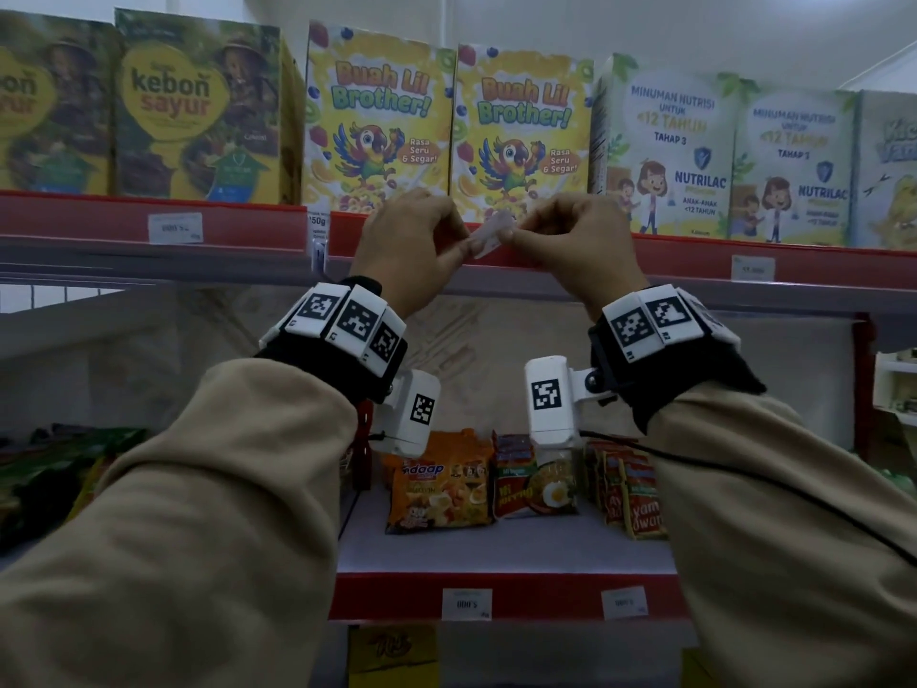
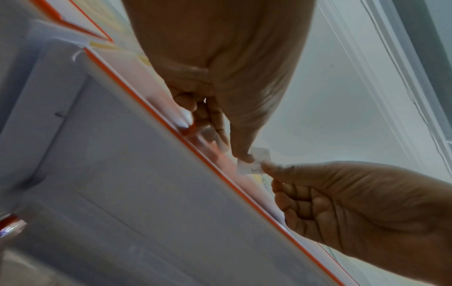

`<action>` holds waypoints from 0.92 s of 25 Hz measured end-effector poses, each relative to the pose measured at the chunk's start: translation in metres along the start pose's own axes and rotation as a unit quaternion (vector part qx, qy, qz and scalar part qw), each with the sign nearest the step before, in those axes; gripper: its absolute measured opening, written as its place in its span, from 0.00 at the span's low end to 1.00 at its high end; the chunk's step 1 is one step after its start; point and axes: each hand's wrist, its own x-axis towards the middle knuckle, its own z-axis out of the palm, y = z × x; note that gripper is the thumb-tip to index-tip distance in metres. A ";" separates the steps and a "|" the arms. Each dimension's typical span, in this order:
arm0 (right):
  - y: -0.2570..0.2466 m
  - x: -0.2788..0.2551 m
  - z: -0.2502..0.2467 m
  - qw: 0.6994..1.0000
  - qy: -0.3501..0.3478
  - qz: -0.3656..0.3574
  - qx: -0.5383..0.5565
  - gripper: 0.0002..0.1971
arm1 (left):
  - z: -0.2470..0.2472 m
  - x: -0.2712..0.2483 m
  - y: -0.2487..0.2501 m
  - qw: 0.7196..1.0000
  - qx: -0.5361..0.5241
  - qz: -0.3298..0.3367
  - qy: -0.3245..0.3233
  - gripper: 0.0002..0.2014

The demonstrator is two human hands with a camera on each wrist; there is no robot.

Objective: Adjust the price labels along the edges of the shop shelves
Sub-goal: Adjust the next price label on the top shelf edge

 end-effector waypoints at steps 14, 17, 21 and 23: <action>-0.013 0.031 0.016 0.990 -0.028 -0.094 -0.100 0.05 | -0.038 0.005 -0.010 0.989 0.135 0.015 -0.063 0.19; -0.016 0.033 0.022 0.985 -0.076 -0.092 -0.126 0.05 | -0.037 0.004 -0.011 0.995 0.084 -0.003 -0.045 0.21; -0.020 0.035 0.019 0.975 -0.146 -0.090 -0.142 0.06 | -0.032 0.006 -0.011 0.996 0.078 -0.006 -0.036 0.19; -0.023 0.035 0.018 0.968 -0.167 -0.100 -0.157 0.07 | -0.030 0.007 -0.012 0.995 0.100 -0.003 -0.030 0.14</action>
